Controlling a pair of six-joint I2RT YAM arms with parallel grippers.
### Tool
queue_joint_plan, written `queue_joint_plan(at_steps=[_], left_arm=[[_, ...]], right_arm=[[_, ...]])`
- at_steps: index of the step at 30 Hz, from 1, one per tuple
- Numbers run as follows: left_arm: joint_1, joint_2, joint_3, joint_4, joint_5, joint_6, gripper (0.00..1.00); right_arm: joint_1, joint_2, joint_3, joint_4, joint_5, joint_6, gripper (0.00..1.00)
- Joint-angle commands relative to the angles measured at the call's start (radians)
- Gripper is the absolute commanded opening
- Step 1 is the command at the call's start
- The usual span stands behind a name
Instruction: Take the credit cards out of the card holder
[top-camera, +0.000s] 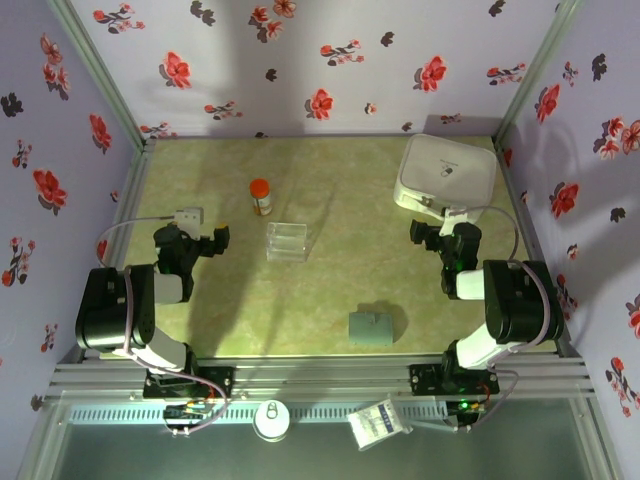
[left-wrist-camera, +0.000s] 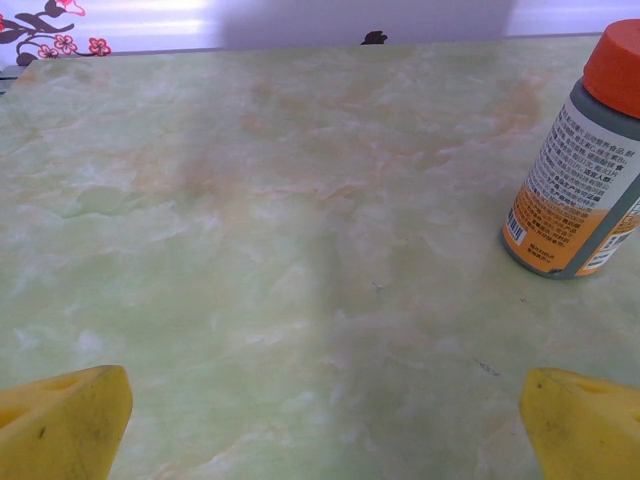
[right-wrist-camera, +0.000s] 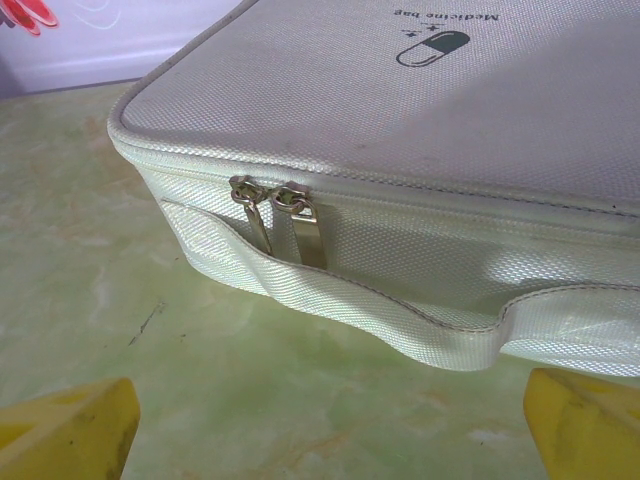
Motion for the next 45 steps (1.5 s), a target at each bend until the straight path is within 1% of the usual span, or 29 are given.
queue_joint_plan(at_steps=[1,19,22,27,34,37,40,43,45], left_arm=[[0.009,0.000,0.010,0.021,0.010,0.013,1.00],[0.009,0.000,0.008,0.022,0.004,0.010,1.00],[0.008,-0.018,0.005,0.021,-0.002,0.008,1.00],[0.000,-0.104,0.002,-0.050,-0.033,0.007,1.00],[-0.040,-0.214,0.043,-0.217,-0.138,0.007,1.00],[-0.049,-0.259,0.084,-0.335,-0.194,-0.031,1.00],[-0.054,-0.298,0.129,-0.454,-0.225,-0.098,1.00],[-0.055,-0.330,0.191,-0.614,-0.241,-0.141,1.00],[-0.055,-0.348,0.222,-0.694,-0.242,-0.198,1.00]], right_arm=[[-0.006,0.007,0.002,0.029,-0.008,-0.008,0.99],[-0.006,0.005,-0.001,0.035,-0.003,-0.011,0.99],[-0.006,-0.015,0.008,0.004,-0.003,-0.012,0.99],[-0.005,-0.068,0.052,-0.125,0.003,-0.011,0.99],[-0.003,-0.159,0.099,-0.287,0.017,-0.002,0.99],[0.001,-0.214,0.139,-0.421,0.046,0.024,0.99],[0.004,-0.253,0.202,-0.594,0.125,0.099,0.99],[0.010,-0.272,0.270,-0.749,0.124,0.151,0.97],[0.015,-0.278,0.315,-0.852,0.125,0.194,0.95]])
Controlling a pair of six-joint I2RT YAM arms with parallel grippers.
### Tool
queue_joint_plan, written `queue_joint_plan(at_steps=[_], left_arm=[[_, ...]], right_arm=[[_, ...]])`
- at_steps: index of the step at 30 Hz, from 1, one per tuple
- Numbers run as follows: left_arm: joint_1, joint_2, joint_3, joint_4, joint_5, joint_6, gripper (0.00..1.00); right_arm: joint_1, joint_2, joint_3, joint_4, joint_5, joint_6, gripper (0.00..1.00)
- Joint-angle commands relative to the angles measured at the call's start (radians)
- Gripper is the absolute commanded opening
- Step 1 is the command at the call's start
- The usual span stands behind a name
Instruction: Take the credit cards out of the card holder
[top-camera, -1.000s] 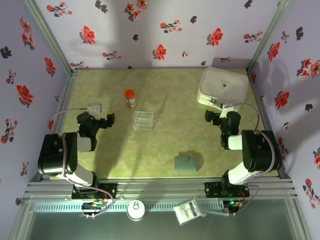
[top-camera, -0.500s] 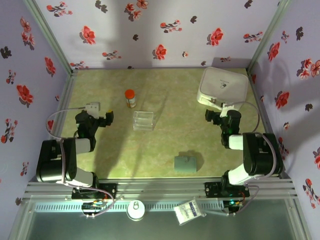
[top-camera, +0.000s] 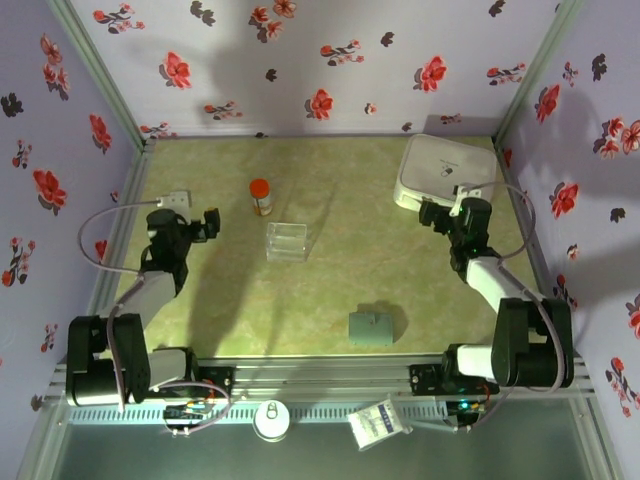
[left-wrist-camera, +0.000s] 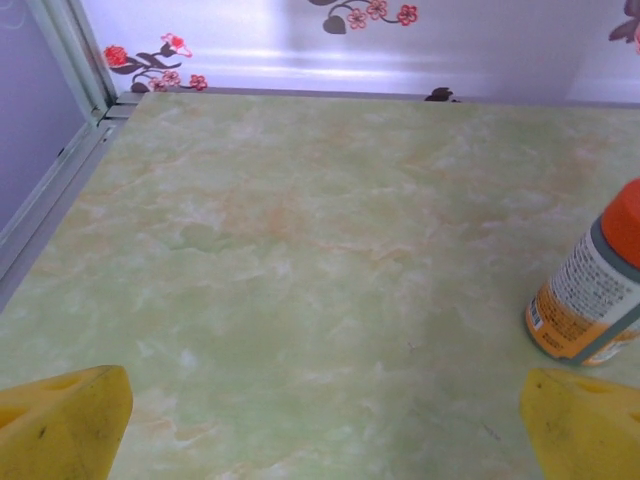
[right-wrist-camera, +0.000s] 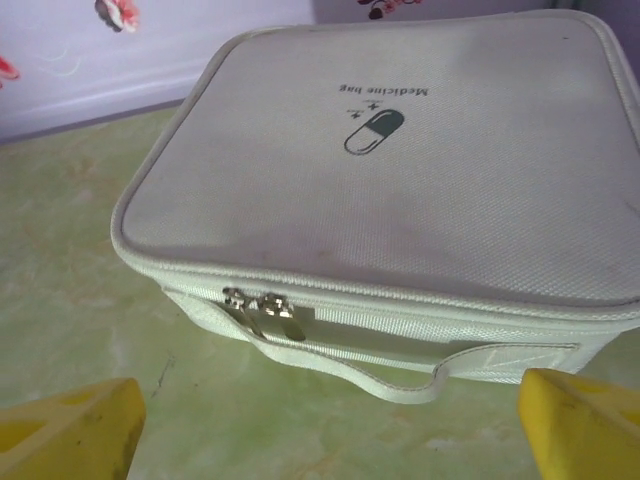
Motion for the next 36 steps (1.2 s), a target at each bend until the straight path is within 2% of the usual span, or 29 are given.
queue_joint_plan(at_steps=[1,9,14,19,27,36], left_arm=[[-0.007,-0.042,0.061,-0.208,-0.024,-0.115,1.00],[-0.002,-0.091,0.191,-0.484,0.044,-0.366,1.00],[-0.001,-0.055,0.285,-0.657,0.131,-0.401,1.00],[-0.002,-0.001,0.317,-0.751,0.228,-0.406,0.98],[-0.034,0.083,0.325,-0.772,0.375,-0.403,0.94],[-0.134,0.163,0.285,-0.652,0.434,-0.476,0.92]], right_arm=[[0.013,-0.023,0.076,-0.262,0.033,0.110,0.94],[0.108,0.003,0.207,-0.504,-0.006,0.278,0.85],[0.193,0.035,0.243,-0.551,-0.024,0.356,0.81],[0.271,0.050,0.252,-0.564,-0.030,0.421,0.76],[0.378,0.074,0.277,-0.602,-0.034,0.478,0.74],[0.437,0.070,0.287,-0.596,-0.101,0.508,0.74]])
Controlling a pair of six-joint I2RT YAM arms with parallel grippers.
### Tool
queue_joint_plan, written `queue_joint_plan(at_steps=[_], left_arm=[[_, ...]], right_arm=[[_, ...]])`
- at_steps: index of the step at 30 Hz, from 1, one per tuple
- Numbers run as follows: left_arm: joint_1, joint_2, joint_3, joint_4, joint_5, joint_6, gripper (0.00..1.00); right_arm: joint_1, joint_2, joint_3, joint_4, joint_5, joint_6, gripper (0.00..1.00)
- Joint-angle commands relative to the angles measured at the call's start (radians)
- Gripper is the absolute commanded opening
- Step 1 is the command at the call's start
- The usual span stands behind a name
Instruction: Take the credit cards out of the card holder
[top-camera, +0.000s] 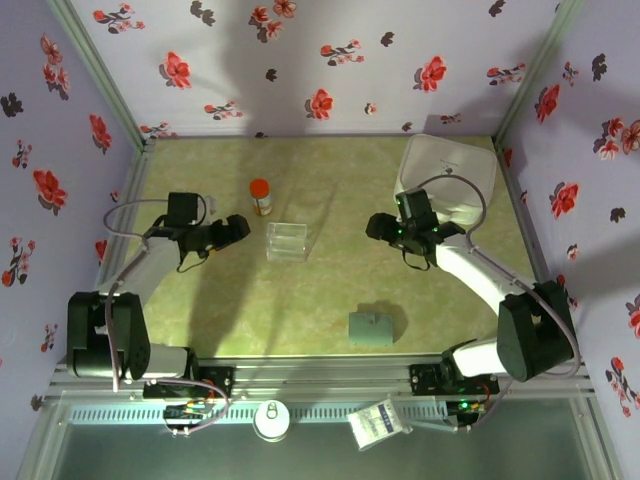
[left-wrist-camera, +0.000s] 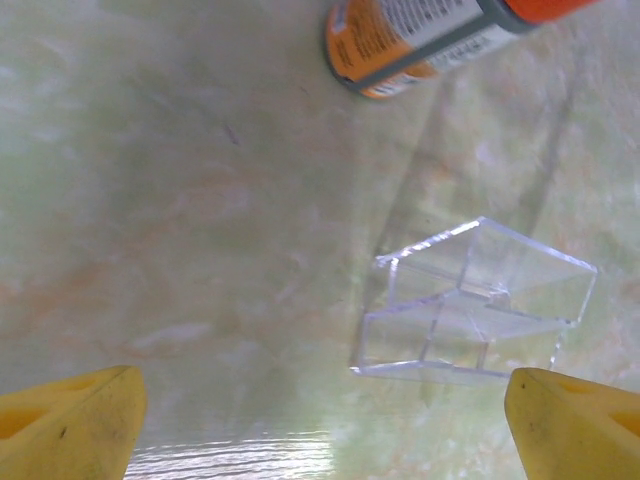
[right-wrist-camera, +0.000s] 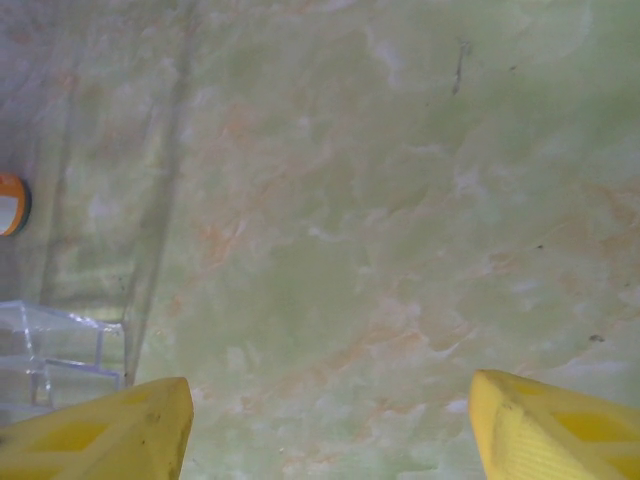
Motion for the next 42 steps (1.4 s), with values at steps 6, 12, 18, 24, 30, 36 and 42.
queue_joint_plan(at_steps=[6,12,18,24,30,36,42], left_arm=[[-0.085,0.068,-0.016,0.116,0.058,-0.084,0.87],[-0.137,0.121,-0.038,0.209,0.087,-0.156,0.77],[-0.170,0.161,-0.053,0.290,0.099,-0.201,0.73],[-0.192,0.208,-0.052,0.356,0.111,-0.240,0.73],[-0.229,0.238,-0.047,0.406,0.126,-0.289,0.73],[-0.276,0.254,-0.026,0.438,0.127,-0.329,0.72],[-0.319,0.307,0.014,0.462,0.123,-0.354,0.71]], right_arm=[[0.042,-0.012,0.027,-0.010,-0.064,0.033,0.74],[0.058,-0.015,0.034,-0.015,-0.066,0.035,0.74],[0.076,0.004,0.044,-0.010,-0.074,0.032,0.74],[0.092,0.036,0.063,-0.003,-0.086,0.037,0.74],[0.110,0.078,0.096,0.001,-0.099,0.039,0.74],[0.130,0.120,0.111,0.029,-0.123,0.055,0.70],[0.150,0.172,0.124,0.041,-0.125,0.056,0.62]])
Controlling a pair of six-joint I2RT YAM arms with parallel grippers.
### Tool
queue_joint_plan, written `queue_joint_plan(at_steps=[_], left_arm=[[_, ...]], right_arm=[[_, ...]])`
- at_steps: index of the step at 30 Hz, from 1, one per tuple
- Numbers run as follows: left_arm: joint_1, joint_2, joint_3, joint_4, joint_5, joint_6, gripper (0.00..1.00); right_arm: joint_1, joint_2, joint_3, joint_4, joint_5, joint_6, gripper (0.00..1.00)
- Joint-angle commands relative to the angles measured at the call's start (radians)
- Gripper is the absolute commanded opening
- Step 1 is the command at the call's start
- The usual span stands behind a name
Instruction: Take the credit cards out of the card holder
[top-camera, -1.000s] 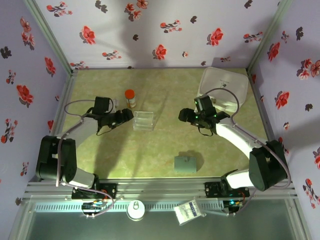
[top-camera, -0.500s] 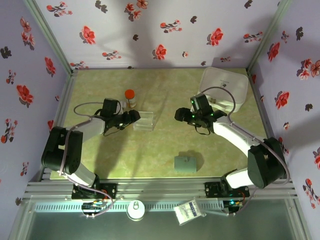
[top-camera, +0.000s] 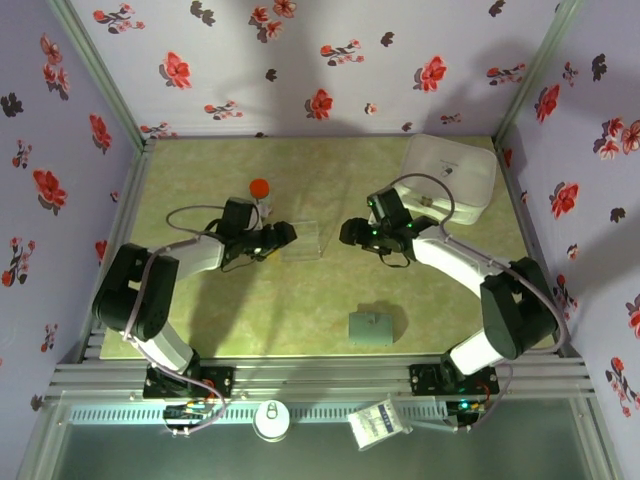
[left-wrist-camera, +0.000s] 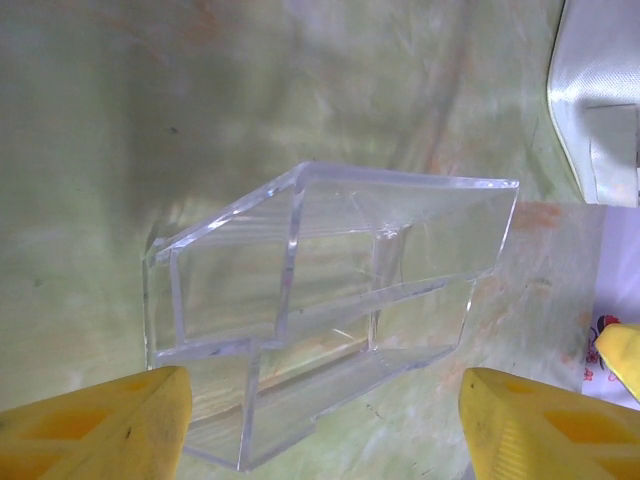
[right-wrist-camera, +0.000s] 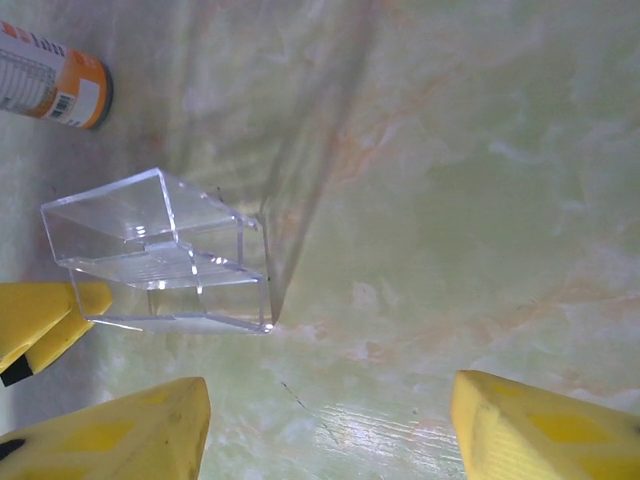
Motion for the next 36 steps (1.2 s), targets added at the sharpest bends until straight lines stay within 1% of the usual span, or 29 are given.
queue_joint_plan(at_steps=[1,4,7,15,26,32,36], left_arm=[[-0.026,0.041,0.038,0.056,0.020,-0.040,0.71],[-0.046,0.068,0.048,0.097,0.025,-0.065,0.71],[-0.062,0.092,0.068,0.105,0.026,-0.071,0.71],[-0.070,0.128,0.136,0.071,0.026,-0.051,0.71],[-0.073,0.186,0.220,0.049,0.034,-0.054,0.71],[-0.079,0.217,0.246,0.047,0.041,-0.056,0.71],[-0.078,0.240,0.266,0.046,0.046,-0.059,0.70]], right_arm=[[0.016,0.031,0.032,0.029,-0.014,0.015,0.60],[0.024,0.063,0.039,0.032,-0.025,0.005,0.53],[0.032,0.085,0.044,0.035,-0.025,-0.005,0.49],[0.049,0.135,0.084,0.007,0.000,-0.051,0.43],[0.050,0.203,0.156,-0.037,0.041,-0.093,0.41],[0.047,0.254,0.192,-0.041,0.045,-0.102,0.46],[0.043,0.286,0.218,-0.019,0.017,-0.106,0.49]])
